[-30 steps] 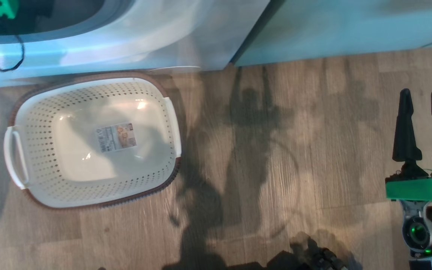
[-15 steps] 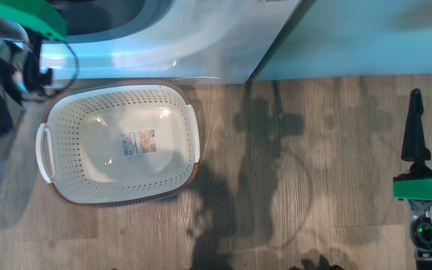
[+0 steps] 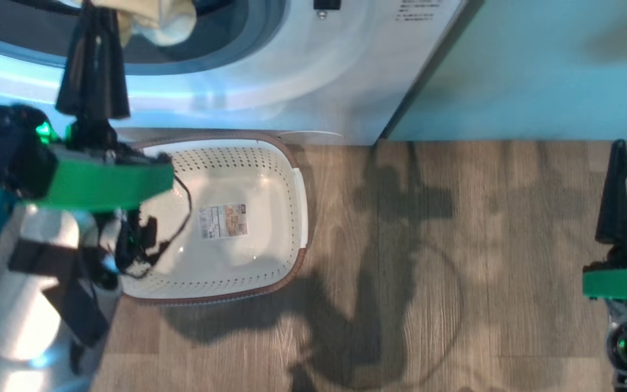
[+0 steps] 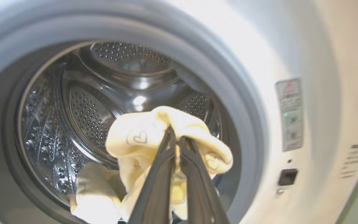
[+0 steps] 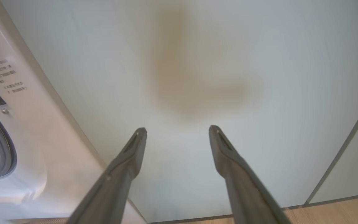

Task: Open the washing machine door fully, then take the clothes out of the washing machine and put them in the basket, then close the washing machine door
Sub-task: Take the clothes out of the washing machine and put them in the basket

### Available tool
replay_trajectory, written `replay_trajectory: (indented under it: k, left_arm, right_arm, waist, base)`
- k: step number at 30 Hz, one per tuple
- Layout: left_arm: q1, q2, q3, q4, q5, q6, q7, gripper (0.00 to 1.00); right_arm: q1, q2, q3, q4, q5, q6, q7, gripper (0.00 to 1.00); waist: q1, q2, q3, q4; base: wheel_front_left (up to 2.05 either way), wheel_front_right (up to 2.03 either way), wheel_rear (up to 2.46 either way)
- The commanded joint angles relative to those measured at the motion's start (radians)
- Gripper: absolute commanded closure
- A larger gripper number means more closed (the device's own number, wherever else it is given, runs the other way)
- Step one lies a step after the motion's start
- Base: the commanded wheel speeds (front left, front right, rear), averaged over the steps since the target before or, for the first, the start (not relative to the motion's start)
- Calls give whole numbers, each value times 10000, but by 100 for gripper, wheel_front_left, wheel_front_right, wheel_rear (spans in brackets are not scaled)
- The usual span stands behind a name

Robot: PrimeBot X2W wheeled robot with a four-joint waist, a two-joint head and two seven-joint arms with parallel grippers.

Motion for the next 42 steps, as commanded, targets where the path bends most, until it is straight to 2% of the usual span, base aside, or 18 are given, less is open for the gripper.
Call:
replay_trajectory:
  k: [1,4,5,11,17,22,27,35,42]
  left_arm:
    - [208,-15,585,-684,305,-213,-50,100]
    - [772,-619,754,-1213,785,-682,-50,100]
    - [772,-619,754,-1213,785,-682,-50,100]
    - [1834,-1688,1039,-2051,1340,-1428,-50,100]
    - [2835,-2192,1175,-1735,1315,-1813,-51,100]
    - [3522,-2317,1262,-181,1019,-1995,-51,100]
    - [3586,-2350,1169,2191,536,-2209,-51,100]
    - [1941,-2237,812,5981,264,-2368,-51,100]
    - [104,-2014,139,9007,-559,-2375,-51,100]
  right_arm:
    - [206,-141,113,-352,-112,2,-67,0]
    - [288,-141,87,-372,-264,2,-67,0]
    - [288,-141,87,-372,-264,2,-67,0]
    - [444,-141,35,-373,-474,2,-67,0]
    - [599,-141,54,-385,-530,2,-67,0]
    - [634,-141,177,-403,-435,2,-67,0]
    - [665,-141,191,-405,-307,2,-67,0]
    - [458,-141,184,-471,-198,2,-67,0]
    - [227,-141,157,-512,-166,2,-67,0]
  waist:
    - [1,-1,-193,192]
    - [1,-1,-413,408]
    - [1,-1,-413,408]
    - [1,-1,-811,838]
    - [1,-1,-1023,1114]
    - [1,-1,-1059,1030]
    - [1,-1,-872,840]
    - [1,-1,-337,562]
    - [1,-1,213,386]
  base:
    - [0,0,0]
    - [0,0,0]
    - [0,0,0]
    - [0,0,0]
    - [0,0,0]
    - [0,0,0]
    - [0,0,0]
    - [0,0,0]
    - [0,0,0]
